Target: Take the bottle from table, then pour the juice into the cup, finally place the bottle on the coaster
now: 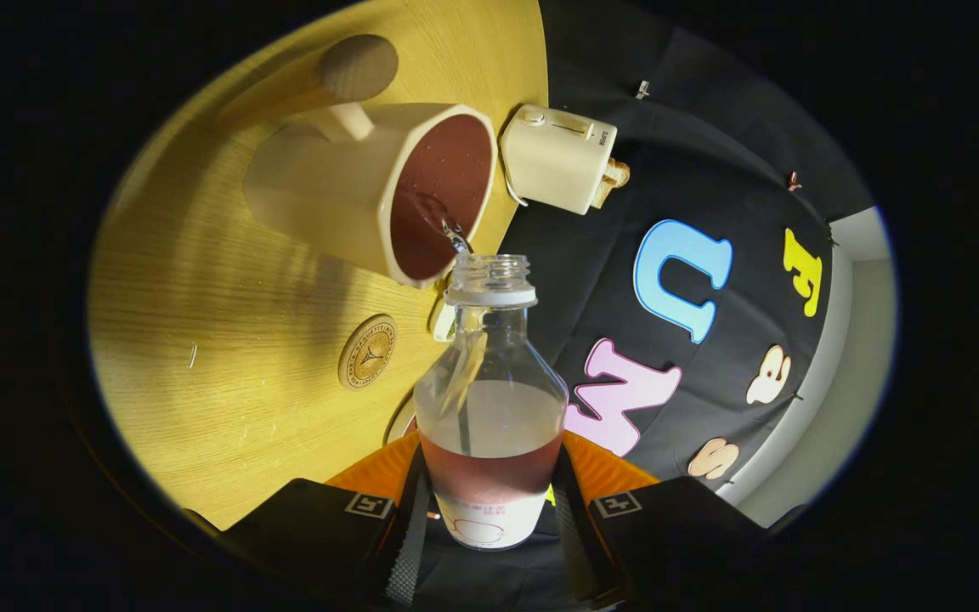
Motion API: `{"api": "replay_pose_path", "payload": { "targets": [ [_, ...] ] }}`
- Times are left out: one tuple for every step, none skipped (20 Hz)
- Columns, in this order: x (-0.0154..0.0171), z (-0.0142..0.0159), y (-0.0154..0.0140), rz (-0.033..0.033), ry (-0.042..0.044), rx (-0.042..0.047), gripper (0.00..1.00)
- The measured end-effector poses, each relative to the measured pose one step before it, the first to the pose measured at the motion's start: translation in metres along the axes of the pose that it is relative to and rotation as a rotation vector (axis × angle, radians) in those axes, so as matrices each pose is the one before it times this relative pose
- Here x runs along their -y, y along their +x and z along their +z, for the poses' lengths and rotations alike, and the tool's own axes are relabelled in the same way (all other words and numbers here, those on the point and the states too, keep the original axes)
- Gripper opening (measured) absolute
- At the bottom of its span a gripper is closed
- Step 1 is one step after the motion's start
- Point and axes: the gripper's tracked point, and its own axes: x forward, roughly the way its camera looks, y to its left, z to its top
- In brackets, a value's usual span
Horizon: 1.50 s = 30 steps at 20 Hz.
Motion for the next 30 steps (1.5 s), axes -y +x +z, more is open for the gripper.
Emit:
{"api": "replay_pose_path", "payload": {
  "targets": [
    [0.00101, -0.00011, 0.00009, -0.00467, -0.00501, 0.00303, 0.70],
    [0.00100, 0.00019, -0.00016, -0.00398, -0.00692, 0.00218, 0.70],
    [0.00071, 0.00086, 0.00094, -0.00214, -0.00573, 0.00300, 0.70],
    [0.00172, 0.00020, -0.00039, -0.00397, -0.00373, 0.00317, 0.70],
    [0.00148, 0.00028, 0.00001, -0.00444, -0.00395, 0.00307, 0.70],
    [0.00181, 0.00068, -0.00079, -0.00489, -0.00479, 0.00317, 0.70],
    [0.00087, 0.00033, 0.00050, -0.00493, -0.00530, 0.00283, 0.70],
    [0.00057, 0.00047, -0.00002, -0.00309, -0.00596, 0.00263, 0.70],
    [0.00025, 0.00003, 0.00000, -0.00330, -0.00793, 0.00263, 0.70],
    [0.00088, 0.00070, -0.00010, -0.00301, -0.00921, 0.00291, 0.70],
    [0.00089, 0.00011, 0.00033, -0.00371, -0.00841, 0.00352, 0.70],
    [0.00067, 0.00091, -0.00055, -0.00246, -0.00673, 0.00349, 0.70],
    [0.00065, 0.00006, 0.00041, -0.00261, -0.00551, 0.00320, 0.70],
    [0.00030, 0.00020, -0.00010, -0.00279, -0.00497, 0.00160, 0.70],
    [0.00081, 0.00038, 0.00097, -0.00144, -0.00392, 0.00112, 0.70],
    [-0.00028, -0.00012, 0.00014, -0.00057, -0.00470, 0.00061, 0.70],
    [0.00230, 0.00010, 0.00050, -0.00173, -0.00573, 0.00191, 0.70],
    [0.00178, -0.00026, -0.00056, -0.00464, -0.00642, 0.00307, 0.70],
    [0.00249, 0.00009, 0.00069, -0.00840, -0.00628, 0.00317, 0.70],
    [0.00182, 0.00007, -0.00060, -0.00691, -0.00534, 0.00353, 0.70],
    [0.00052, 0.00015, -0.00008, -0.00463, -0.00699, 0.00396, 0.70],
    [0.00068, -0.00006, 0.00018, -0.00448, -0.00961, 0.00271, 0.70],
    [0.00028, 0.00012, 0.00095, -0.00363, -0.00884, 0.00274, 0.70],
    [0.00083, -0.00043, -0.00088, -0.00507, -0.00783, 0.00273, 0.70],
    [0.00128, -0.00047, -0.00039, -0.00557, -0.00682, 0.00266, 0.70],
    [0.00104, -0.00045, -0.00065, -0.00529, -0.00717, 0.00339, 0.70],
    [0.00047, 0.00026, 0.00090, -0.00621, -0.00841, 0.00354, 0.70],
    [0.00098, 0.00004, -0.00036, -0.00634, -0.00950, 0.00393, 0.70],
    [0.00288, -0.00017, -0.00042, -0.00690, -0.00906, 0.00437, 0.70],
    [0.00186, -0.00003, -0.00051, -0.00830, -0.00937, 0.00457, 0.70]
  ]
}}
